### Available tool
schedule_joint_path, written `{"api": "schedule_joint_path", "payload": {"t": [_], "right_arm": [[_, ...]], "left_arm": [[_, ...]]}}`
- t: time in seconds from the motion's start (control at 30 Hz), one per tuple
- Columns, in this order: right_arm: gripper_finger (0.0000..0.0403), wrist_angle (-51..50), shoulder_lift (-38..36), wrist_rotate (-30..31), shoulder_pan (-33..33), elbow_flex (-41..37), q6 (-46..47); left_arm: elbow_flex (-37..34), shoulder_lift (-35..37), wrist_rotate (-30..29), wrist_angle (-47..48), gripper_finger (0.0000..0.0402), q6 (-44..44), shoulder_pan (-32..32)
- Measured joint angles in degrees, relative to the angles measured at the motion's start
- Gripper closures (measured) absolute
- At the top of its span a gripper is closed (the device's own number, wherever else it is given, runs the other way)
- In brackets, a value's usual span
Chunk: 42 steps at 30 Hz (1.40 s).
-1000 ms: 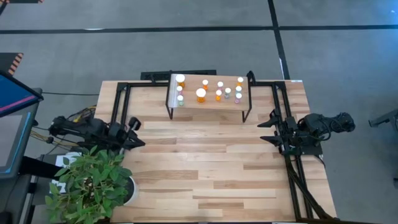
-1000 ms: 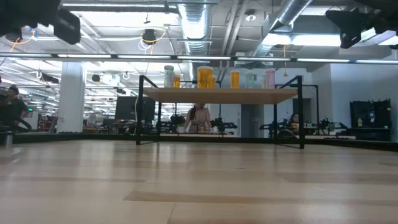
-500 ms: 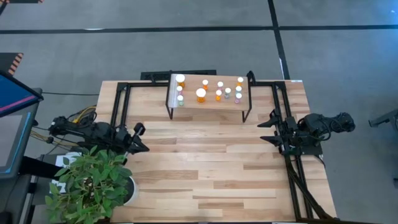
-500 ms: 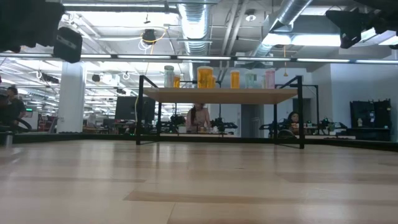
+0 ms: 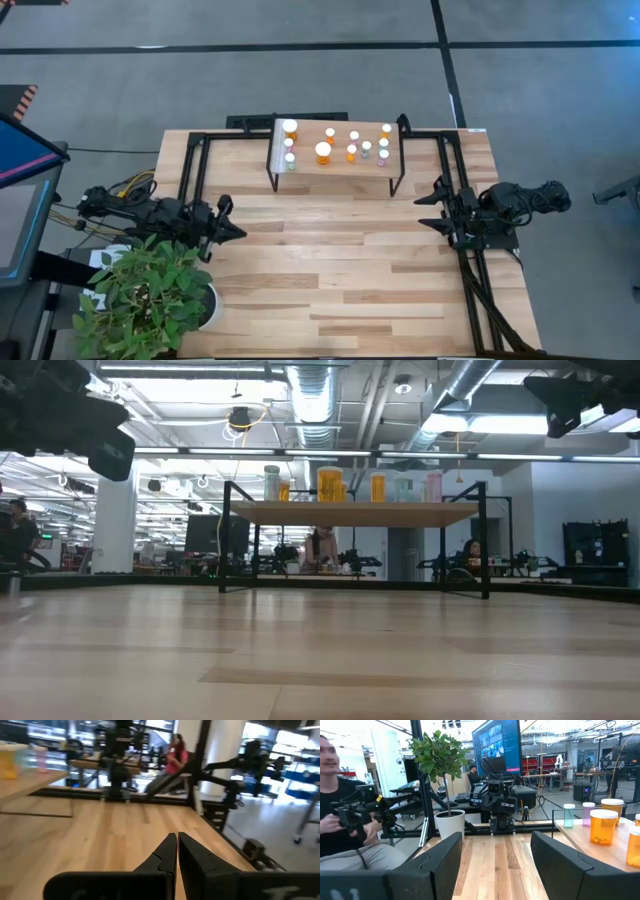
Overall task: Pick and place medicine bottles onto shelf by color
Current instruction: Return to Home Position
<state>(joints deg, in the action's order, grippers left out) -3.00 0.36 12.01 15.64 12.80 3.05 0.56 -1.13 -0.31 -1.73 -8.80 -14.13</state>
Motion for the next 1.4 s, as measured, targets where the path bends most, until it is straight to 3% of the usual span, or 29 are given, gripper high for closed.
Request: {"api": "schedule_joint_path", "payload": {"t": [1.4], "right_arm": [[0.0143, 0.0, 0.0, 0.0, 0.0, 0.0, 0.0]], "left_arm": [[-0.2, 0.0, -1.5, -0.2, 0.0398, -1.5, 0.0]]}}
